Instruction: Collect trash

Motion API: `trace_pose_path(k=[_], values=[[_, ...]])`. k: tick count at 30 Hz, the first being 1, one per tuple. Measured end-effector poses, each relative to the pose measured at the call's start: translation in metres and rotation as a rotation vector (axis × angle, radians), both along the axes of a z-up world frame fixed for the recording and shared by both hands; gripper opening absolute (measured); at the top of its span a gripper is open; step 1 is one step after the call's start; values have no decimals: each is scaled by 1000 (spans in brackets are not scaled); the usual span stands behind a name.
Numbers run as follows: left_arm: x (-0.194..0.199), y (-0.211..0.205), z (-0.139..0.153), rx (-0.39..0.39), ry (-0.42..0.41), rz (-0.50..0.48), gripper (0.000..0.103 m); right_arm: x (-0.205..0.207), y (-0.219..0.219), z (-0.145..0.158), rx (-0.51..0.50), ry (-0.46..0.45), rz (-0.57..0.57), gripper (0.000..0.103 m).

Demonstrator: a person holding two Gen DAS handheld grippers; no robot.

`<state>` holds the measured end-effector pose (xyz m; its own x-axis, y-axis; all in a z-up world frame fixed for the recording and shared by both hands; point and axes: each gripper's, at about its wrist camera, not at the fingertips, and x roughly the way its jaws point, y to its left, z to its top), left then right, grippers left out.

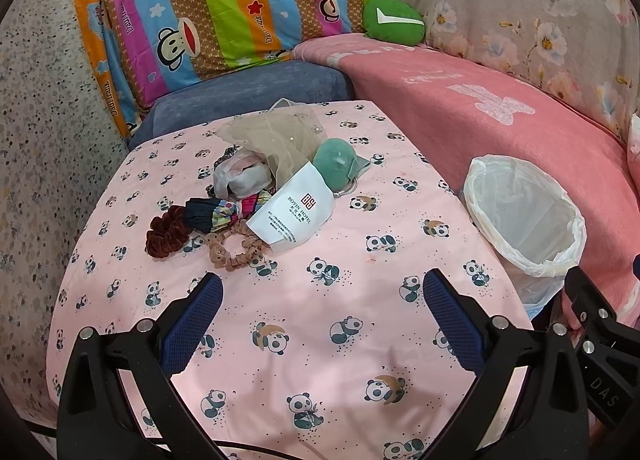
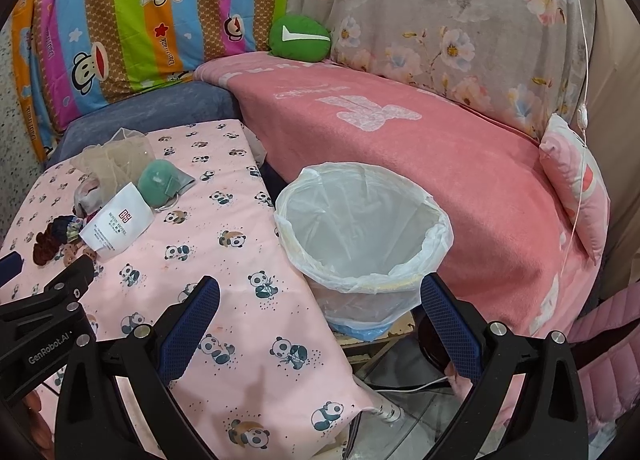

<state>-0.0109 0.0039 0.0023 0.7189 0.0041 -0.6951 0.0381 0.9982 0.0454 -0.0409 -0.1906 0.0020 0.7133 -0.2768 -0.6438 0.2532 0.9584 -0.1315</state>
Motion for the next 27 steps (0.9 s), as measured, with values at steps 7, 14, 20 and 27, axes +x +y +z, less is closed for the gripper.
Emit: trace_pose_path(k=[7, 14, 20, 27], values=[[0, 0, 0, 0, -1, 0, 96, 0, 0, 0, 2, -1, -2, 96], [-1, 2, -3, -3, -2, -1, 96, -2, -2, 1, 1, -6, -11, 96], [0, 0, -3, -4, -5, -3, 96, -3, -3, 2, -3, -8, -14, 96], [0, -2, 0, -5, -7, -7, 96, -2, -4, 4, -3, -13, -22, 96]])
